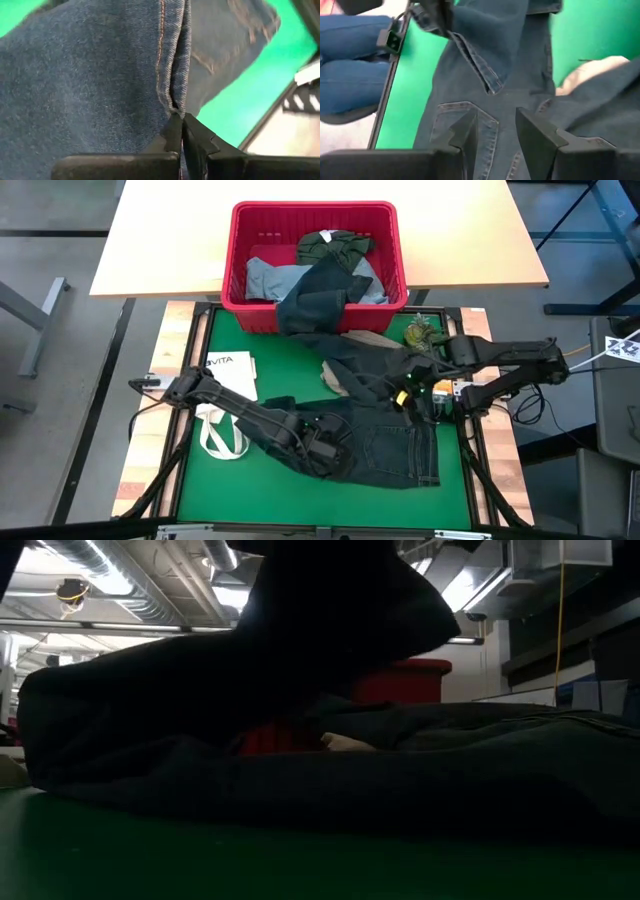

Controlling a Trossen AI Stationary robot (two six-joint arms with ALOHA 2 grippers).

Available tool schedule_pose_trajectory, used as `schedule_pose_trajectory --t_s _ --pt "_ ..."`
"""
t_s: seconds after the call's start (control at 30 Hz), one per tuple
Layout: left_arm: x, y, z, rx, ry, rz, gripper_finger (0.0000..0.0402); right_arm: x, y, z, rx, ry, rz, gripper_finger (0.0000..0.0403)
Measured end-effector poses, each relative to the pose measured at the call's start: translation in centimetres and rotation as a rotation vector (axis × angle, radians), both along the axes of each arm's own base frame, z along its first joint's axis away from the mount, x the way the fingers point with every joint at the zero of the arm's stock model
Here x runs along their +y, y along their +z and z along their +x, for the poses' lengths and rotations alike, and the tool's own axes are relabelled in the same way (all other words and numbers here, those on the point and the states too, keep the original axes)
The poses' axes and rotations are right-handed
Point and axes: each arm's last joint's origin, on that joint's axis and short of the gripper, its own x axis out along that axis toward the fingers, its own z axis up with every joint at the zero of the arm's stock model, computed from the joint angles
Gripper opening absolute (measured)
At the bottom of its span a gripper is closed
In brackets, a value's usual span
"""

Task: Fold Laundry from Bin
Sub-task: Fold the dark blue jeans

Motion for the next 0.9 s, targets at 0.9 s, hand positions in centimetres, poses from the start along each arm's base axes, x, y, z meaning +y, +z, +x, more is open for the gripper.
schedule_pose_trajectory --t_s 0.9 --pt "-1.5 5.1 -8.8 0.216 -0.287 0.370 0.0137 9.8 -4.5 2.6 -0.163 0.433 -0.210 0.0133"
